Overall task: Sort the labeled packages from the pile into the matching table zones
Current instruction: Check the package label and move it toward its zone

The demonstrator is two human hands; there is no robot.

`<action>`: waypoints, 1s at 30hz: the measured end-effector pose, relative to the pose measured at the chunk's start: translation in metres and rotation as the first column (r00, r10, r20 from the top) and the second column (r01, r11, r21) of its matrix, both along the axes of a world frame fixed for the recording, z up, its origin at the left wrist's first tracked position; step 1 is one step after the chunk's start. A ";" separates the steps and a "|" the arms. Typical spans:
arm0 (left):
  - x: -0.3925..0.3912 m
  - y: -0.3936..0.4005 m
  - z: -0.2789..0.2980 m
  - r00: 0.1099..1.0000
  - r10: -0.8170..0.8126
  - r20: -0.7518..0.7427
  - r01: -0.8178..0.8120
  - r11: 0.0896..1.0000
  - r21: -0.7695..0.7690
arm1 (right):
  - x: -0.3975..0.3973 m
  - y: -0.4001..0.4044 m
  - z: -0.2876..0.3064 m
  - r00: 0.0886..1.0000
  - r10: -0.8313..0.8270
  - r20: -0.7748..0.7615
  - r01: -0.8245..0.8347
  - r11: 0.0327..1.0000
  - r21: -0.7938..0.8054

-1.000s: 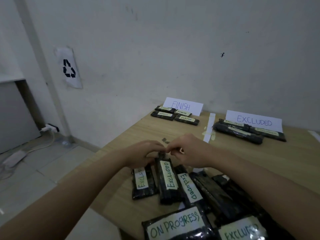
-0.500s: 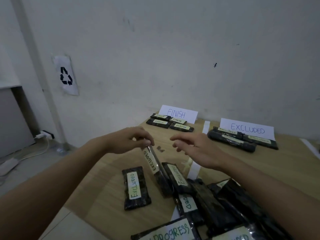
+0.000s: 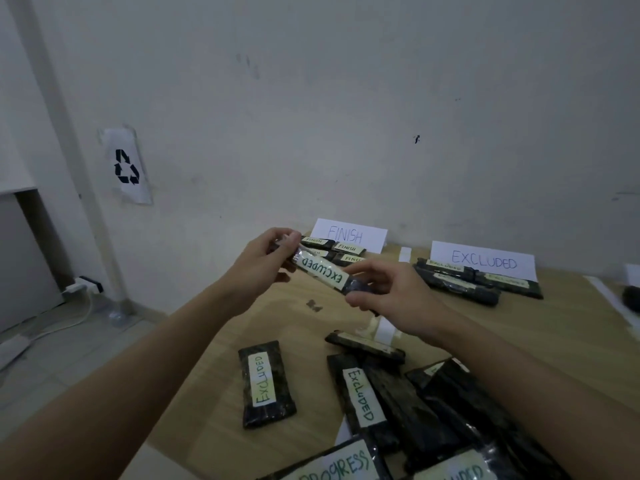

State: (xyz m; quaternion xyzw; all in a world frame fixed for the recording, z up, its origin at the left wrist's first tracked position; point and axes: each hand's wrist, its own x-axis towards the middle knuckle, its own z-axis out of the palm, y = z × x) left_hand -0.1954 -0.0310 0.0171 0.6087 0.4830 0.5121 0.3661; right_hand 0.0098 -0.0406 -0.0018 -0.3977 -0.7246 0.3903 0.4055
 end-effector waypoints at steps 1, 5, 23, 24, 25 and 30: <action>0.008 0.000 0.000 0.996 -0.005 0.088 0.006 1.000 -0.012 | 0.003 0.000 0.000 0.999 -0.023 -0.032 0.023 1.000 -0.002; 0.036 0.000 -0.010 0.955 -0.118 0.273 0.129 0.991 -0.025 | 0.014 -0.004 -0.006 0.978 -0.105 -0.180 0.093 0.993 -0.076; 0.189 -0.001 -0.027 0.882 -0.334 -0.331 0.376 0.924 0.070 | 0.099 -0.007 -0.007 0.645 -0.637 -0.422 0.608 0.762 -0.220; 0.196 0.003 -0.028 0.870 -0.369 -0.327 0.410 0.910 0.064 | 0.107 -0.006 -0.005 0.668 -0.649 -0.364 0.643 0.750 -0.156; 0.203 0.005 -0.030 0.858 -0.388 -0.337 0.428 0.902 0.051 | 0.117 -0.005 -0.003 0.696 -0.656 -0.292 0.666 0.742 -0.077; 0.223 0.025 -0.045 0.816 -0.301 -0.494 0.375 0.925 0.055 | 0.185 0.008 -0.002 0.708 -0.705 0.046 0.670 0.691 0.272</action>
